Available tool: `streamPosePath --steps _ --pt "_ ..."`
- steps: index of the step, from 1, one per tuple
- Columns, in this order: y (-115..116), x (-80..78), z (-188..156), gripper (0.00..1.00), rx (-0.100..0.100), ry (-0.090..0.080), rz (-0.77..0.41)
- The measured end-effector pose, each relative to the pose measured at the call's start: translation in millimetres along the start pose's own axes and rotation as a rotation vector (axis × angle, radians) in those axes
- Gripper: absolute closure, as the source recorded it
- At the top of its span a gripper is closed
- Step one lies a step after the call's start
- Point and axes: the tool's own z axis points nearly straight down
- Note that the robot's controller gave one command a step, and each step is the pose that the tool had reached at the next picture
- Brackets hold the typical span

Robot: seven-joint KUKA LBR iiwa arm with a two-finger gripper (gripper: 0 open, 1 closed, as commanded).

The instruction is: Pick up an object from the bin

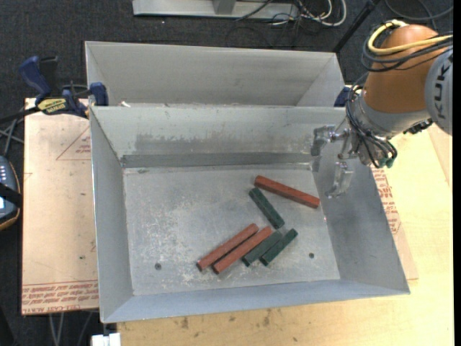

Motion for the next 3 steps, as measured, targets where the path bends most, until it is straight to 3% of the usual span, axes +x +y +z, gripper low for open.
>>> streamPosePath --steps 1,2,3 --pt "9.5 27.4 69.0 0.00 -0.002 0.004 -0.069" --pt "7.5 -19.8 104.2 1.00 -0.002 0.003 -0.232" --pt "7.5 -19.8 104.2 1.00 -0.002 0.003 -0.233"
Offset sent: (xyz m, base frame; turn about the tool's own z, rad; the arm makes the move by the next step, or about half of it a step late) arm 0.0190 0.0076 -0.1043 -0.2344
